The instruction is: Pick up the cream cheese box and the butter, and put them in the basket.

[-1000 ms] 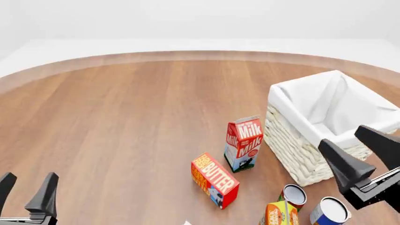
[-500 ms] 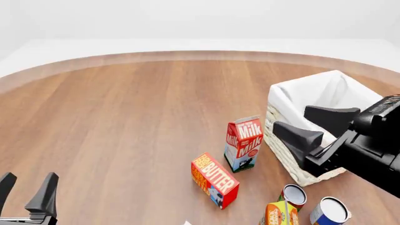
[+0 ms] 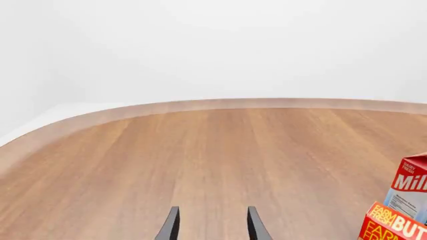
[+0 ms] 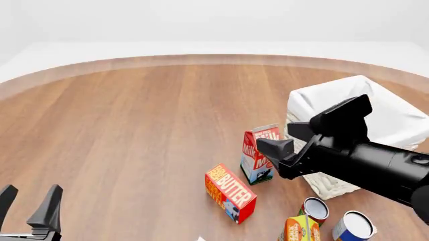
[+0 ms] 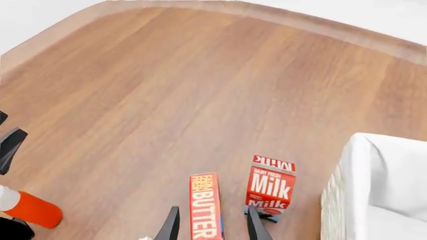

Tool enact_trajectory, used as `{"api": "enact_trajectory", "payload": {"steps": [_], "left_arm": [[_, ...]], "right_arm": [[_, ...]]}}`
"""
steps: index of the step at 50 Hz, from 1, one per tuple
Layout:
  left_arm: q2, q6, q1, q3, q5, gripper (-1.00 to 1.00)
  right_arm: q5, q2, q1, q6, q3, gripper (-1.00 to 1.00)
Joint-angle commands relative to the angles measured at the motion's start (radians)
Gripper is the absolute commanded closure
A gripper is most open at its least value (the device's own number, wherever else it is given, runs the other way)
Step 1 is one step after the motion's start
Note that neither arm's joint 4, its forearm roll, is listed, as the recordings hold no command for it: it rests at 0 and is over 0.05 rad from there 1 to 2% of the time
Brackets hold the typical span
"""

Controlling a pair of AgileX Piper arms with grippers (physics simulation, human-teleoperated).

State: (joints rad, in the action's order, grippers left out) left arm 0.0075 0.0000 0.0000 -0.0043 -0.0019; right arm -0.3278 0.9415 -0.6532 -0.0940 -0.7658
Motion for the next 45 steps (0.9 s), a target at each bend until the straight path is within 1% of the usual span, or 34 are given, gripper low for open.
{"api": "enact_trajectory", "payload": {"steps": [1, 3, 7, 9, 12, 19, 22, 26, 29, 34, 39, 42, 45], "left_arm": [[0.0, 0.0, 0.0, 0.0, 0.0, -1.0], [0.0, 0.0, 0.0, 0.0, 0.0, -1.0], [0.0, 0.0, 0.0, 0.0, 0.0, -1.0], [0.0, 0.0, 0.0, 0.0, 0.0, -1.0], [0.0, 0.0, 0.0, 0.0, 0.0, -1.0], [0.0, 0.0, 0.0, 0.0, 0.0, -1.0], [0.0, 0.0, 0.0, 0.0, 0.0, -1.0], [0.0, 0.0, 0.0, 0.0, 0.0, -1.0], [0.0, 0.0, 0.0, 0.0, 0.0, -1.0], [0.0, 0.0, 0.0, 0.0, 0.0, -1.0], [0.0, 0.0, 0.0, 0.0, 0.0, -1.0], [0.0, 0.0, 0.0, 0.0, 0.0, -1.0], [0.0, 0.0, 0.0, 0.0, 0.0, -1.0]], "right_arm": [[-0.012, 0.08, -0.009, 0.001, -0.008, -1.0], [-0.022, 0.086, -0.006, 0.011, -0.018, -1.0], [-0.048, 0.101, -0.005, 0.013, -0.049, -1.0], [-0.022, 0.108, -0.004, 0.012, -0.019, -1.0], [-0.021, 0.126, -0.008, 0.01, -0.02, -1.0], [-0.051, 0.176, -0.015, 0.008, -0.056, -1.0], [-0.075, 0.201, -0.025, 0.016, -0.084, -1.0], [-0.105, 0.234, -0.062, -0.008, -0.113, -1.0], [-0.123, 0.249, -0.078, -0.013, -0.128, -1.0], [-0.15, 0.263, -0.079, -0.026, -0.15, -1.0], [-0.145, 0.272, -0.08, -0.028, -0.138, -1.0], [-0.14, 0.277, -0.074, -0.012, -0.132, -1.0], [-0.138, 0.277, -0.065, -0.011, -0.13, -1.0]]}}
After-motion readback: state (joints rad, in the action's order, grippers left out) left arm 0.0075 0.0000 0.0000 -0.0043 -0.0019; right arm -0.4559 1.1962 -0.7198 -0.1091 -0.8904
